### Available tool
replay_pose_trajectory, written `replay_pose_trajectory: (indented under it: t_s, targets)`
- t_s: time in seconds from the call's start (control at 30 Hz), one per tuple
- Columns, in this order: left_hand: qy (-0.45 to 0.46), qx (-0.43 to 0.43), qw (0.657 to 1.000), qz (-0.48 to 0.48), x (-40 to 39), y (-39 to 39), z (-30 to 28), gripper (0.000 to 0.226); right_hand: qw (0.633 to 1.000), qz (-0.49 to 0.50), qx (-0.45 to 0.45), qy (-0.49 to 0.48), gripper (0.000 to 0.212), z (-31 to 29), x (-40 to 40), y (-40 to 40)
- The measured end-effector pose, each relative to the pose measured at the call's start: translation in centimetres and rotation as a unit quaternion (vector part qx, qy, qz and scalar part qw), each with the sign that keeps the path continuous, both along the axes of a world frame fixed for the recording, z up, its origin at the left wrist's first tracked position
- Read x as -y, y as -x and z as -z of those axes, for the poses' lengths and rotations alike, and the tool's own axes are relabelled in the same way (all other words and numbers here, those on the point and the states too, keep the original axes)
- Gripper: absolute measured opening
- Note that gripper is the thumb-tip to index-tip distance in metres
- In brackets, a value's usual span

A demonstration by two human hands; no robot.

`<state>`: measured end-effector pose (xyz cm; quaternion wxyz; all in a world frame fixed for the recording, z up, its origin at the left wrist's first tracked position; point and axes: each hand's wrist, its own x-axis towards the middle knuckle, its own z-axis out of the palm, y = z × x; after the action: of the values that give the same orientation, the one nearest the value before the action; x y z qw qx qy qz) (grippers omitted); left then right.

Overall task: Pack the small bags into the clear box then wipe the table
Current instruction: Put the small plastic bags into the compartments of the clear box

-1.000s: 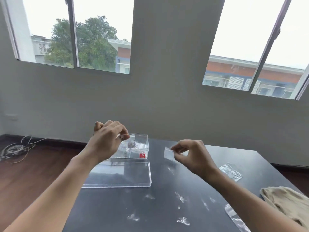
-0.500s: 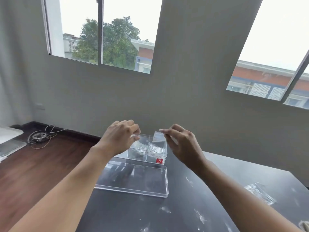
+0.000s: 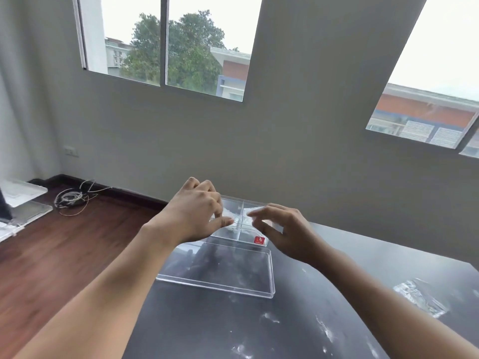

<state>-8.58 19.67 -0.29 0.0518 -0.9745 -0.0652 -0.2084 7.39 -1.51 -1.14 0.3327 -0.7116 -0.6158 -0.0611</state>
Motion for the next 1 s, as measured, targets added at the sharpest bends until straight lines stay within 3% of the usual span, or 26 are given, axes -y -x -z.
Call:
replay_pose_trajectory:
  t_s: [0.17,0.33,0.47,0.67,0.8,1.0]
  targets:
    - [-0.001,-0.098,0.995,-0.002,0.9,-0.7,1.3,0.076,0.984,0.086,0.099,0.123,0.063,0.3,1.2,-0.8]
    - [-0.007,-0.121,0.992,-0.018,1.8,-1.2,1.4,0.071,0.955,0.113,0.17,0.215,0.073,1.1,0.8,-0.5]
    - [0.003,-0.128,0.991,-0.031,2.1,-1.0,1.4,0.069,0.932,0.1,0.229,0.263,0.058,0.2,-0.6,-0.5]
    - [0.003,-0.113,0.994,-0.01,1.8,-1.2,1.7,0.067,0.916,0.081,0.183,0.348,0.057,-1.2,-1.9,-0.7]
    - [0.013,-0.097,0.995,0.003,1.6,-1.2,1.8,0.062,0.934,0.096,0.207,0.276,0.054,-0.5,-1.3,-0.5]
    - [0.042,-0.082,0.996,0.01,1.6,-1.3,1.9,0.056,0.959,0.079,0.179,0.203,0.03,0.7,-1.0,-0.5]
